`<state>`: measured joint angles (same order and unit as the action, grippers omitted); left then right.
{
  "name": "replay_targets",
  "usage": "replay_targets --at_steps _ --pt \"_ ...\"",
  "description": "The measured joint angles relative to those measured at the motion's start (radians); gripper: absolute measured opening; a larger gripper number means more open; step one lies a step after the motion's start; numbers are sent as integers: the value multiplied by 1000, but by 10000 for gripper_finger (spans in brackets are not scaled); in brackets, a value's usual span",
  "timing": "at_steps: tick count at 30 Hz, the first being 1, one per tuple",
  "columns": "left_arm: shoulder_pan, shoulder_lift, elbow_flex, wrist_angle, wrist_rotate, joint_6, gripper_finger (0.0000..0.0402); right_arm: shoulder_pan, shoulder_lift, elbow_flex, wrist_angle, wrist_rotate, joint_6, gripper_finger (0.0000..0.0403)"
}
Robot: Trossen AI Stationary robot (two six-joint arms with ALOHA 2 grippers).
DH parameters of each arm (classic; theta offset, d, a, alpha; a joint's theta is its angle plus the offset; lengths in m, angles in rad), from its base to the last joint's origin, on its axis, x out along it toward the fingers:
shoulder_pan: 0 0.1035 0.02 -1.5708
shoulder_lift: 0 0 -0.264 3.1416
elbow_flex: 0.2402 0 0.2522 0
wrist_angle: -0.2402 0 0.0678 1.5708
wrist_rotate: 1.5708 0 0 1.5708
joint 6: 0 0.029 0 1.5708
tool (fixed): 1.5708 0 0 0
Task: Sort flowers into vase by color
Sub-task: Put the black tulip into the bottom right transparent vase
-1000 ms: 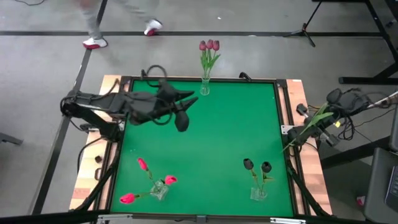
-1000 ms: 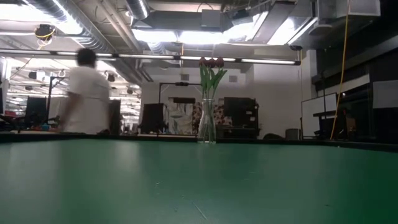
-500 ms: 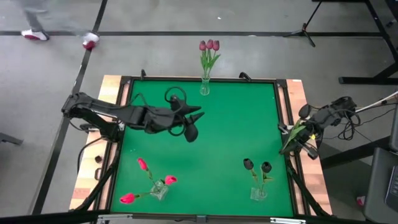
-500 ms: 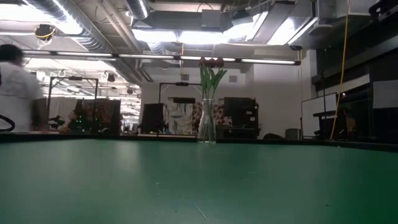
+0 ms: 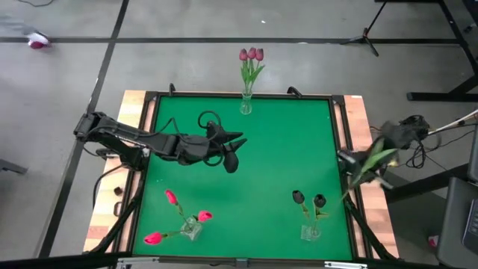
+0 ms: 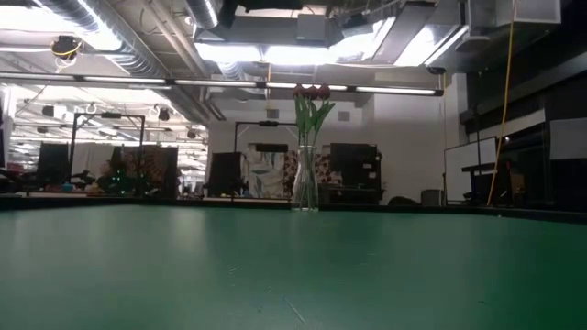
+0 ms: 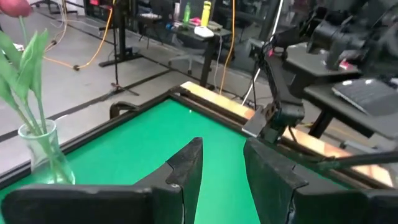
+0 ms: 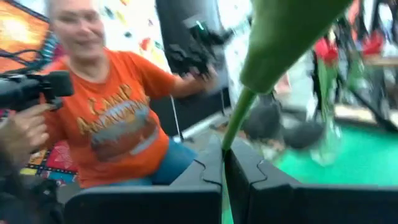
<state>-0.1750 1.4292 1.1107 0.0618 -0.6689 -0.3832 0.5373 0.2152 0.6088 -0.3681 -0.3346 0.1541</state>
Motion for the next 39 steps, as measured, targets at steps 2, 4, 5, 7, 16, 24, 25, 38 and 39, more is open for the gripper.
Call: replay_targets --at_steps 2,4,5,7,16,24,25,38,39 --pt "0 -1 0 19 1 0 116 0 22 92 -44 -7 -25 0" --pt "0 -1 0 26 3 0 116 0 47 193 -112 1 -32 0" --pt "0 -1 0 28 5 0 116 0 60 245 -145 4 -40 0" --pt "0 -1 0 35 6 0 116 -1 87 350 -233 14 -58 0" --pt "-1 -1 0 55 -2 0 116 -60 261 831 -774 307 42 0" --pt "-1 -1 0 55 -2 0 116 -436 239 853 -998 37 94 0" --pt "-4 -1 0 55 -2 0 116 -514 216 833 -999 -32 64 0" --pt "-20 -1 1 129 -2 53 116 -1363 -128 915 -1198 -593 -245 0" --pt "-20 -1 1 130 -2 53 116 -1378 -128 914 -1202 -647 -235 0"
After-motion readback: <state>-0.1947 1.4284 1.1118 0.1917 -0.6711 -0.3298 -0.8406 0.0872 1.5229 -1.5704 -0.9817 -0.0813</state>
